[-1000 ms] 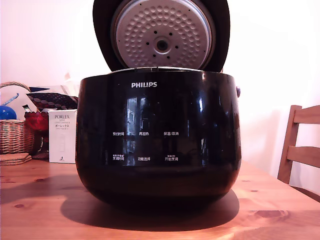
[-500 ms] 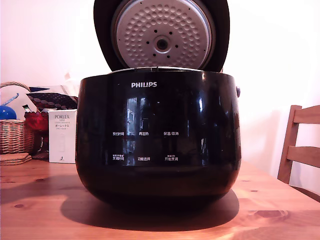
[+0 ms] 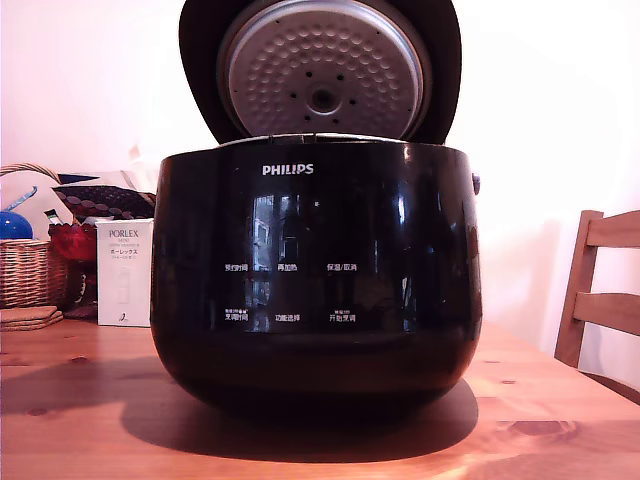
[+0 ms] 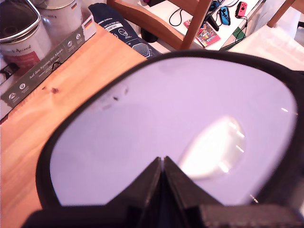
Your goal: Close the rice cooker by pressing the lid down with medium force
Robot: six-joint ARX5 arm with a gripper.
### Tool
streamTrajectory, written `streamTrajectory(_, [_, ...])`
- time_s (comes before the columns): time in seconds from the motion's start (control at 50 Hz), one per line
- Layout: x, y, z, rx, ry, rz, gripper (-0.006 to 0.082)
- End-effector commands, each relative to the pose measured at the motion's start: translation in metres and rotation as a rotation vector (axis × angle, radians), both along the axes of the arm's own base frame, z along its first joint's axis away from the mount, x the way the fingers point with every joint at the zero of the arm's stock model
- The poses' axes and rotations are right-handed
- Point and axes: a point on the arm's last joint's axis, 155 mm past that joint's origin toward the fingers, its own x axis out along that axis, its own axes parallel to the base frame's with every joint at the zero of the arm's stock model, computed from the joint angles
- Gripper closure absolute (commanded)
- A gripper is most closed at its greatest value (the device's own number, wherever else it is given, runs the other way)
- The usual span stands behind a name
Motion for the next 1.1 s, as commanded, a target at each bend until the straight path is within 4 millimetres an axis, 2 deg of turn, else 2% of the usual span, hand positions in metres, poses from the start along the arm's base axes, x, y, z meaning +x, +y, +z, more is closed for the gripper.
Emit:
streamTrajectory(0.0, [-0.006, 0.002, -0.009, 0.002, 0.025, 0.005, 0.0788])
streamTrajectory(0.42, [-0.021, 0.005, -0.035, 0.024, 0.078, 0.004, 0.0788])
streamTrajectory(0.72, [-0.027, 0.009, -0.037, 0.037, 0.097, 0.005, 0.0788])
streamTrajectory(1.08, [-0.043, 0.023, -0.058, 0.084, 0.146, 0.014, 0.0788])
